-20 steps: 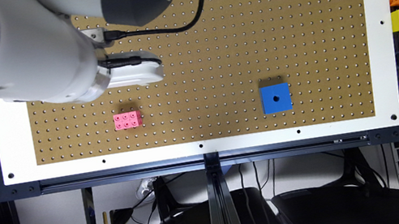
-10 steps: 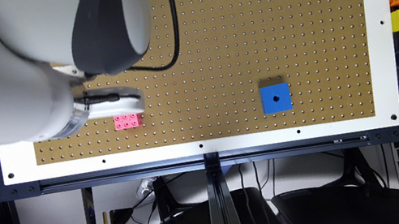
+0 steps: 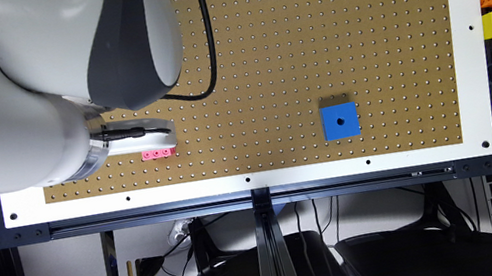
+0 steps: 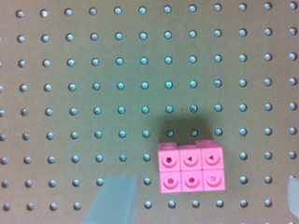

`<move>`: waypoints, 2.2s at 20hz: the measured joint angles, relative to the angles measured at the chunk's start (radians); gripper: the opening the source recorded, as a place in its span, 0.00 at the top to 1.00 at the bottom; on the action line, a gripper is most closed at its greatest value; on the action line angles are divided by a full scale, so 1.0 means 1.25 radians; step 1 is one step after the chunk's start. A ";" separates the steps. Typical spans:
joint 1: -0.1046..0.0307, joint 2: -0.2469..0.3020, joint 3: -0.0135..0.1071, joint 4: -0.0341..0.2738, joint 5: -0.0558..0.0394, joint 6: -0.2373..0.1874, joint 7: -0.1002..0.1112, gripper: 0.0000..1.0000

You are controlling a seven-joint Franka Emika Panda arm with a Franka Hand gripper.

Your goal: Pick up pink block.

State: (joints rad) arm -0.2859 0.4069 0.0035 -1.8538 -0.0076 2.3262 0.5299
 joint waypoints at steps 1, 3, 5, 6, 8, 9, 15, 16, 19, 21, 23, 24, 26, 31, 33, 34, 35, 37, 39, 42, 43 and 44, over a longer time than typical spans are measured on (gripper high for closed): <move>0.000 0.010 0.000 0.001 0.0000 0.008 0.000 0.00; 0.000 0.021 0.000 0.004 0.0000 0.014 0.000 0.00; 0.000 0.028 0.000 0.005 0.0000 0.015 0.000 0.00; 0.000 0.036 0.000 0.005 0.0000 0.021 0.000 0.00; 0.001 0.052 0.000 0.006 0.0000 0.035 0.000 0.00; 0.001 0.057 0.000 0.007 0.0000 0.038 0.000 0.00; 0.002 0.062 0.010 0.018 0.0003 0.039 0.001 0.00; 0.003 0.065 0.014 0.023 0.0003 0.039 0.002 0.00; 0.005 0.090 0.019 0.042 0.0003 0.041 0.003 0.00; 0.005 0.114 0.020 0.056 0.0003 0.047 0.002 0.00; 0.005 0.135 0.020 0.070 0.0003 0.052 0.002 0.00; 0.005 0.142 0.020 0.076 0.0003 0.052 0.002 0.00; 0.005 0.148 0.020 0.080 0.0003 0.052 0.002 0.00; 0.003 0.164 0.020 0.081 0.0003 0.056 0.002 0.00; 0.002 0.165 0.020 0.081 0.0003 0.056 0.002 0.00; 0.002 0.165 0.020 0.081 0.0003 0.056 0.002 0.00; 0.002 0.165 0.020 0.081 0.0003 0.056 0.002 0.00; 0.001 0.165 0.020 0.081 0.0003 0.056 0.002 0.00; 0.000 0.165 0.020 0.081 0.0003 0.056 0.002 0.00; 0.000 0.165 0.020 0.081 0.0002 0.056 0.002 0.00; -0.001 0.166 0.020 0.081 0.0002 0.056 0.002 0.00; -0.001 0.170 0.020 0.081 0.0002 0.056 0.002 0.00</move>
State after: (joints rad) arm -0.2869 0.6198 0.0280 -1.7529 -0.0073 2.3968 0.5319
